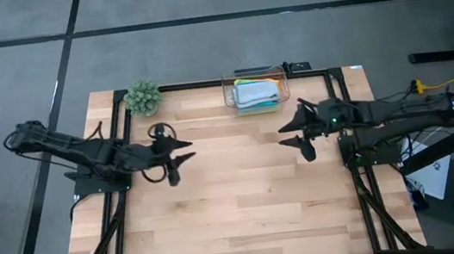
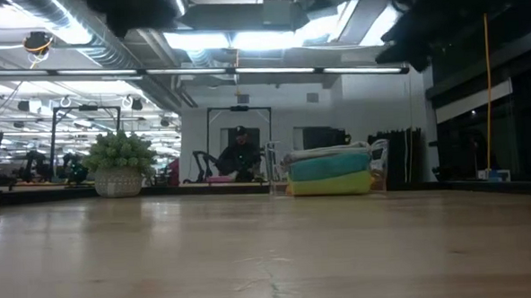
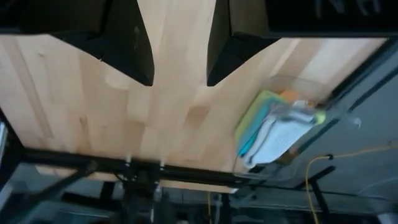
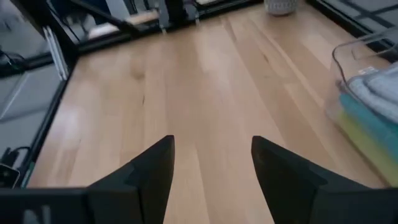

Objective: Fold microfiber towels
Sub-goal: Return to Home Position

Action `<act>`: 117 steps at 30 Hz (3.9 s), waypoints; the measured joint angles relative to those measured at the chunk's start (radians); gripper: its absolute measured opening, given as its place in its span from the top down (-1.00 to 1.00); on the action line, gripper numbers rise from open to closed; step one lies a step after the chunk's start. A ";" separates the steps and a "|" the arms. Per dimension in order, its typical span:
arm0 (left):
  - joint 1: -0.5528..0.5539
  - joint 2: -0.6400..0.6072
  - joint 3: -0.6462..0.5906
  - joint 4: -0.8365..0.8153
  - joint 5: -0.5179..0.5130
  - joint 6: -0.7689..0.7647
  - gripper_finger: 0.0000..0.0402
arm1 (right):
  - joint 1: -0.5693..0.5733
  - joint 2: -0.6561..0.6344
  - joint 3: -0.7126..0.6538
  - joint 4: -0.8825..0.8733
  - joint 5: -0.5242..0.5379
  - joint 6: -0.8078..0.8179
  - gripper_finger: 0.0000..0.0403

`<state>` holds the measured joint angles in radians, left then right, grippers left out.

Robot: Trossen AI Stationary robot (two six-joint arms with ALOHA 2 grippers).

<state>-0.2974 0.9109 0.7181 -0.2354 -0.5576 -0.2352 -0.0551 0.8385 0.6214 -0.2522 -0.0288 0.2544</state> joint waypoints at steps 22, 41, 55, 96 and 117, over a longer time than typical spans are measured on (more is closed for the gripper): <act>0.037 -0.428 -0.549 0.500 0.002 0.057 0.29 | 0.105 -0.586 -0.498 0.265 0.264 0.057 -0.07; 0.034 -0.428 -0.648 0.560 0.001 -0.005 0.29 | 0.157 -0.695 -0.533 0.149 0.361 -0.005 -0.07; 0.034 -0.427 -0.650 0.558 0.001 -0.096 0.29 | 0.157 -0.692 -0.609 0.293 0.271 -0.162 -0.07; 0.034 -0.427 -0.651 0.559 0.001 -0.095 0.29 | 0.157 -0.684 -0.613 0.306 0.271 -0.185 -0.07; 0.034 -0.427 -0.651 0.559 0.001 -0.095 0.29 | 0.156 -0.684 -0.613 0.306 0.271 -0.185 -0.07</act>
<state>-0.2634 0.4842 0.0673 0.3237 -0.5568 -0.3302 0.1013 0.1543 0.0086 0.0536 0.2420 0.0696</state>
